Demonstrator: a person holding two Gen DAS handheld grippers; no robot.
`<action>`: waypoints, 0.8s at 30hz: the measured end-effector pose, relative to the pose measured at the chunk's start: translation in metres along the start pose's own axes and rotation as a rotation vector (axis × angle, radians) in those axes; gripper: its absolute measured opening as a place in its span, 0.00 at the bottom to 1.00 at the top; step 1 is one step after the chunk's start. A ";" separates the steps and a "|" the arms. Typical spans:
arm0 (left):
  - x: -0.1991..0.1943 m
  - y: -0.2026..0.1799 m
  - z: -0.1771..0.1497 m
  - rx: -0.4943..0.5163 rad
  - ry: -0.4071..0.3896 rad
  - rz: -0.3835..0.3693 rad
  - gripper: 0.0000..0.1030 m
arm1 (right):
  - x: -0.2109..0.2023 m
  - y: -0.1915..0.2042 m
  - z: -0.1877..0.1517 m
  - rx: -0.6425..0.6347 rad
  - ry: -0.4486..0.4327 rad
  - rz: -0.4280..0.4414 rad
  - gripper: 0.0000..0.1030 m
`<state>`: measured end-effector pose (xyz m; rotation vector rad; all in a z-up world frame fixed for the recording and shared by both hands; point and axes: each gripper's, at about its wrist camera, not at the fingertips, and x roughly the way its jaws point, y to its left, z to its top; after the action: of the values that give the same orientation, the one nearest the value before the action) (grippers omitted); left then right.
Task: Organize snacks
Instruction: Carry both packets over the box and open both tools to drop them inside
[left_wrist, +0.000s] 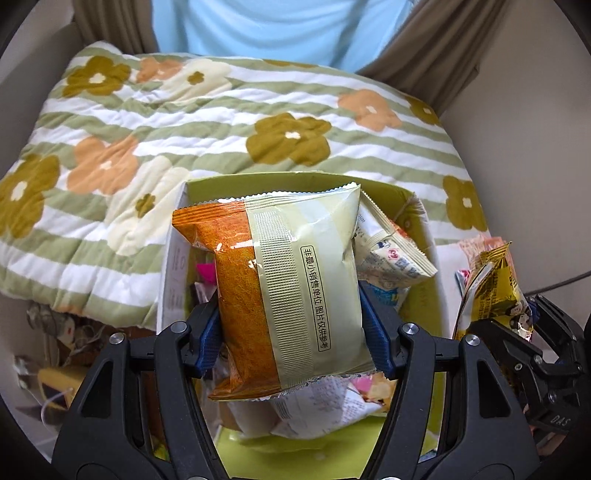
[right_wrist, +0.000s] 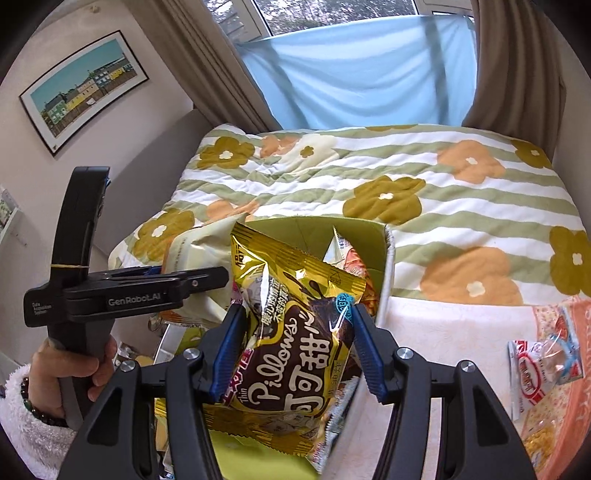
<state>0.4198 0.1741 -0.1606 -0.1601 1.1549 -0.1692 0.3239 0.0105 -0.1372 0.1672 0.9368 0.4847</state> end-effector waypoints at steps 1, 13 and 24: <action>0.006 0.004 0.003 0.008 0.011 -0.023 0.60 | 0.004 0.001 0.000 0.009 0.003 -0.013 0.52; -0.001 0.040 -0.006 -0.024 -0.036 -0.035 1.00 | 0.027 0.011 -0.008 0.030 0.045 -0.112 0.52; -0.019 0.054 -0.049 -0.076 -0.041 -0.003 1.00 | 0.038 0.018 -0.023 0.007 0.075 -0.085 0.52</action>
<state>0.3701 0.2284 -0.1746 -0.2313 1.1209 -0.1240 0.3182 0.0424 -0.1719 0.1163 1.0148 0.4115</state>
